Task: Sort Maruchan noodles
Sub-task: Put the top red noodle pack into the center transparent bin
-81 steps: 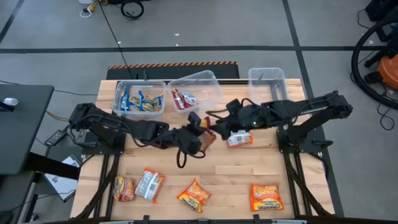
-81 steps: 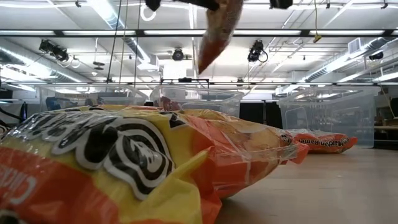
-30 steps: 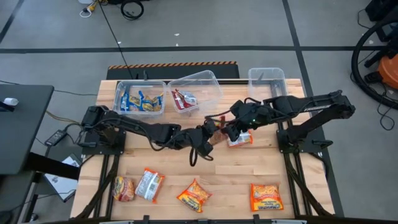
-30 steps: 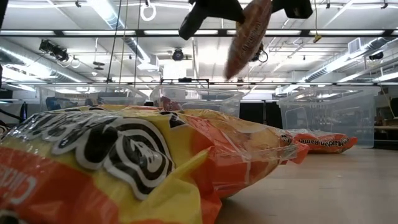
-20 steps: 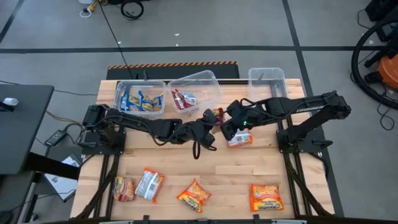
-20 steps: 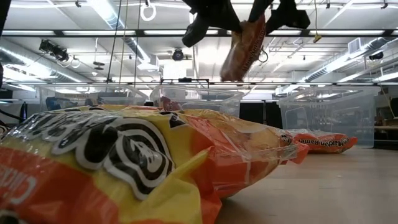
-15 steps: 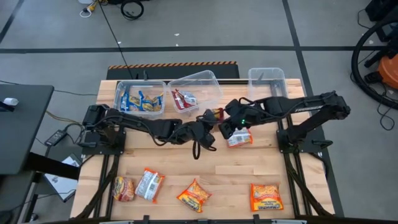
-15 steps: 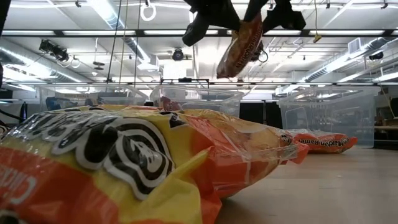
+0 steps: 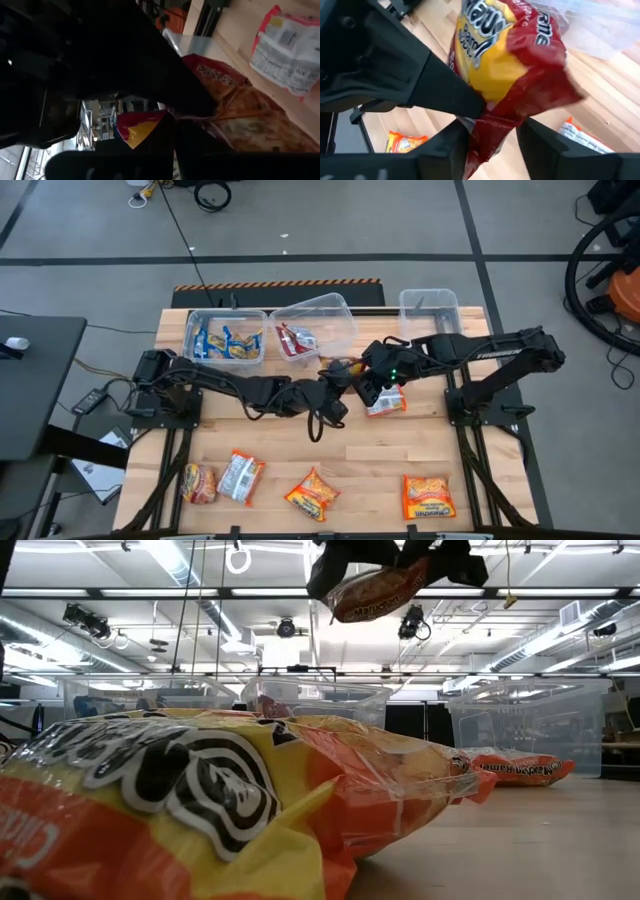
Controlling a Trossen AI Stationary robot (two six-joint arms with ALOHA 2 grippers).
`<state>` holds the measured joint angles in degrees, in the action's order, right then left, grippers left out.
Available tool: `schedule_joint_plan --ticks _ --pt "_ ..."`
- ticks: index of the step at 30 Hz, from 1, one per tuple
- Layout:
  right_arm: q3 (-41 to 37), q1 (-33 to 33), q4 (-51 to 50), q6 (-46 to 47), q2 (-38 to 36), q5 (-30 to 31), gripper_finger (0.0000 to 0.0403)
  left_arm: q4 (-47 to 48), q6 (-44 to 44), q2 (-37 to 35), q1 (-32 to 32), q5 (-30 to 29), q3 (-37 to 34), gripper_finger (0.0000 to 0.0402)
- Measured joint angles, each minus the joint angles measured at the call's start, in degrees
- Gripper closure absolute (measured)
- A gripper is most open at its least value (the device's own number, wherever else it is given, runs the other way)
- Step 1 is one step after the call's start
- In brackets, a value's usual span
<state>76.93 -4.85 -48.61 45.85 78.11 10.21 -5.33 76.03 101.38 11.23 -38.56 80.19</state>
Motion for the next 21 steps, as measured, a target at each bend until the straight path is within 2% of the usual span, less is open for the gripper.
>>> schedule_joint_plan --ticks 6,12,17,21 --pt "0.0 0.1 -0.1 0.0 0.0 0.5 0.0308 1.4 -1.0 0.0 0.2 -0.5 0.0 0.0392" --pt "-0.1 0.1 -0.7 0.4 0.2 0.9 0.0381 2.6 -7.0 -0.5 -0.1 -3.8 0.0 0.0357" --pt "-0.1 0.1 -0.9 0.6 0.2 0.8 0.0387 6.2 -15.2 -3.6 -0.1 -5.9 0.2 0.0301" --pt "-0.1 0.3 -1.6 0.4 0.1 1.0 0.0385 17.3 -23.6 -7.9 0.9 -12.5 0.2 0.0246"
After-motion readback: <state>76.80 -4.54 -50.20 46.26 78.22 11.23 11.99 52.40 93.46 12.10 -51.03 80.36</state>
